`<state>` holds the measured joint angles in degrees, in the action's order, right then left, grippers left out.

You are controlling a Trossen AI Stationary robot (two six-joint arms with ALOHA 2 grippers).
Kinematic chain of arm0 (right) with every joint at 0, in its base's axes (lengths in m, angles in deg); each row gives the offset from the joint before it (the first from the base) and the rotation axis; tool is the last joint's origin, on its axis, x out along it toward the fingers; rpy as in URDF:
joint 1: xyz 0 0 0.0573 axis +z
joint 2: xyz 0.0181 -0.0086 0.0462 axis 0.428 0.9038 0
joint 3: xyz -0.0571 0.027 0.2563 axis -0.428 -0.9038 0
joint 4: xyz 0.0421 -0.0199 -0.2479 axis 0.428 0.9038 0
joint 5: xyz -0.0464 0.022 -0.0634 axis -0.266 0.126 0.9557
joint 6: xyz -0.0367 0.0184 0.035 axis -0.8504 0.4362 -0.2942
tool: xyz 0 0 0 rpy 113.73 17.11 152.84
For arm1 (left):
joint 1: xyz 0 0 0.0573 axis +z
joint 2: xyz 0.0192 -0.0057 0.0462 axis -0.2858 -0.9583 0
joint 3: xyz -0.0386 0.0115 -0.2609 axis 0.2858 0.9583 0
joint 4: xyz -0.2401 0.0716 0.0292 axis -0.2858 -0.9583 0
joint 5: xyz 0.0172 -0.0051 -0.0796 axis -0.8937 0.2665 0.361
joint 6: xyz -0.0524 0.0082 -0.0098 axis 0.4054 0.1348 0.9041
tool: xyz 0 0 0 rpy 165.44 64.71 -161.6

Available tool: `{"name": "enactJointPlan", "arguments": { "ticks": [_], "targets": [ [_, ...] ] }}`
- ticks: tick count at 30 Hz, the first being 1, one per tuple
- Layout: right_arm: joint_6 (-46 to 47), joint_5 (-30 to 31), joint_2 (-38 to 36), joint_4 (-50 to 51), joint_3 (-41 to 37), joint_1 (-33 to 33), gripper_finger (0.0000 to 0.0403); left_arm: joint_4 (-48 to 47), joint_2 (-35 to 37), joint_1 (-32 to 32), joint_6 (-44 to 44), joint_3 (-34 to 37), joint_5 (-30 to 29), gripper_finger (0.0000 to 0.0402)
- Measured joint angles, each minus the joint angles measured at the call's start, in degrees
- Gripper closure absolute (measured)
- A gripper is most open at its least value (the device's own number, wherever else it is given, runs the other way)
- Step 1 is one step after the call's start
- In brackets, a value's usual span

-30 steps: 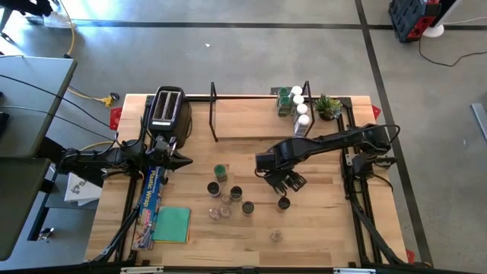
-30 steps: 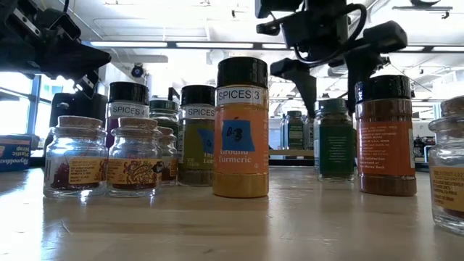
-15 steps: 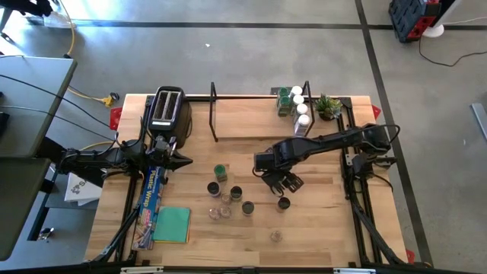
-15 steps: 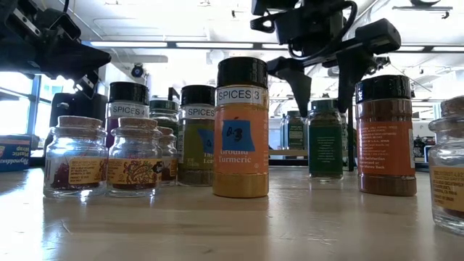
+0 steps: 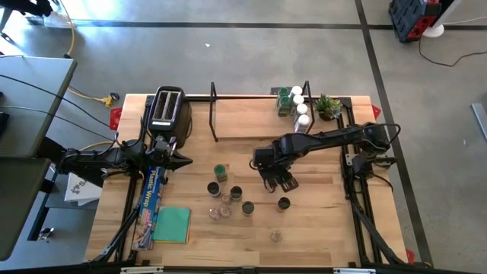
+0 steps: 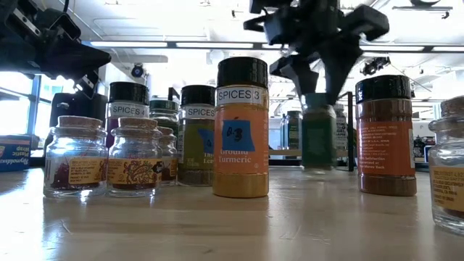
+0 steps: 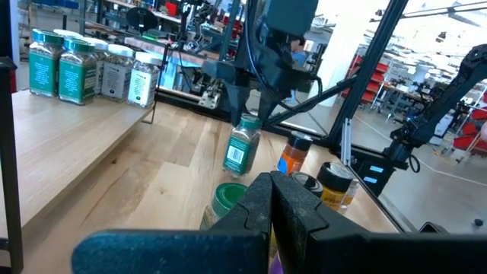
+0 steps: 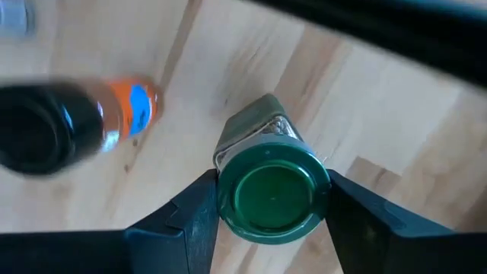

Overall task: Shelf spices
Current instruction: Put the green seasoning bottle on the shelf and align it with the other green seasoning bottles

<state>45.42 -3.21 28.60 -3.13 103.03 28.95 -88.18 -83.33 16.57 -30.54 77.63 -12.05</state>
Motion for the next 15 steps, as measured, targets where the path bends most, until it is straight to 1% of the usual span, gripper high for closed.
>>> {"name": "enactJointPlan", "arguments": {
  "ticks": [4, 8, 11, 15],
  "targets": [
    [9.52, -0.05, 0.00, 0.92, 1.77, -2.65, 0.0212, -0.01, 0.02, 0.00, 0.01, 0.00, 0.00, 0.0401],
    [17.85, 0.28, -0.07, 4.25, 5.40, -7.59, 0.0212, 0.01, 0.01, 0.01, -0.01, 0.00, 0.00, 0.0401],
    [20.50, 1.20, -0.13, 7.42, 10.66, -11.97, 0.0212, 0.01, 0.00, 0.00, -0.01, 0.00, 0.00, 0.0401],
    [21.83, 4.40, -0.18, 12.78, 17.41, -18.13, 0.0212, 0.00, 0.01, 0.00, 0.01, 0.00, 0.00, 0.0401]
  ]
}}
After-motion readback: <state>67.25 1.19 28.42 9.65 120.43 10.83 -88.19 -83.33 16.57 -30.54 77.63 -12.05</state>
